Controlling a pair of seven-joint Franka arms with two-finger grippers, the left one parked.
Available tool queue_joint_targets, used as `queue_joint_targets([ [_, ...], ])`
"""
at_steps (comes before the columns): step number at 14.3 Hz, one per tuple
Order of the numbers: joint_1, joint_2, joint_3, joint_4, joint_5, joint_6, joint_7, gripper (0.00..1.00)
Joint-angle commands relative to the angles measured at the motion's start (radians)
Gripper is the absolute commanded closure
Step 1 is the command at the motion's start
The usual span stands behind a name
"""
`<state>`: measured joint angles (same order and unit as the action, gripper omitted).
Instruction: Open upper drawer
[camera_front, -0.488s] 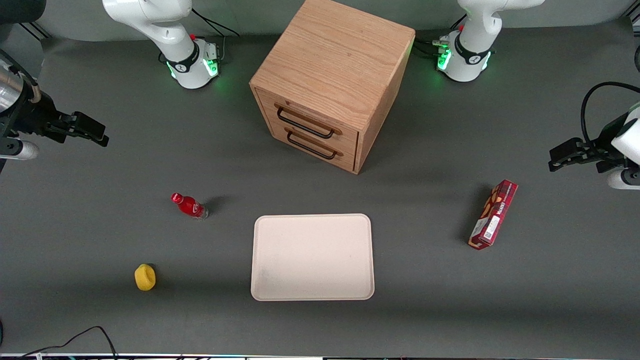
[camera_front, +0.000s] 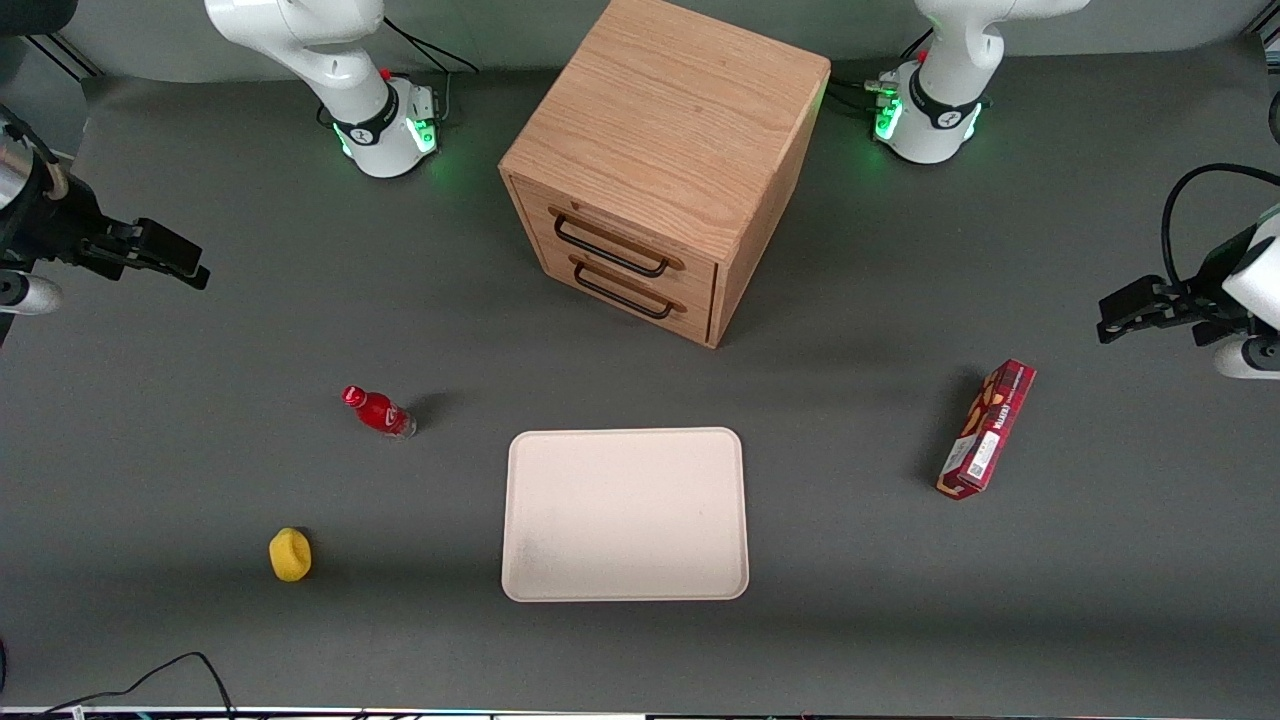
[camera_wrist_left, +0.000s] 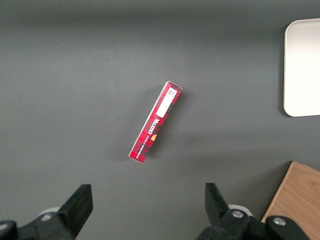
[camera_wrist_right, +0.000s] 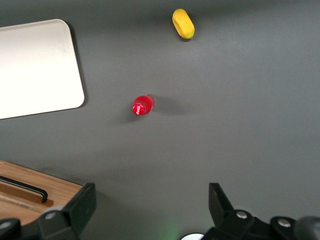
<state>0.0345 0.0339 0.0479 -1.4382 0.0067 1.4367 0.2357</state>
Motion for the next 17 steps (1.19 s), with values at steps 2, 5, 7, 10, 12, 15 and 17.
queue_joint_targets([
  [2,0.008,0.02,0.006,0.073,0.122,-0.022,0.011,0.0],
  [5,0.08,0.027,0.027,0.079,0.212,-0.025,-0.002,0.0],
  [7,0.097,0.065,0.108,0.073,0.232,-0.018,-0.062,0.0],
  [10,0.096,0.109,0.226,0.07,0.259,0.022,-0.361,0.0],
  [12,0.096,0.144,0.289,0.068,0.259,0.022,-0.499,0.0],
  [15,0.097,0.217,0.357,0.05,0.317,0.051,-0.519,0.0],
  [17,0.1,0.279,0.415,0.044,0.343,0.095,-0.542,0.0],
])
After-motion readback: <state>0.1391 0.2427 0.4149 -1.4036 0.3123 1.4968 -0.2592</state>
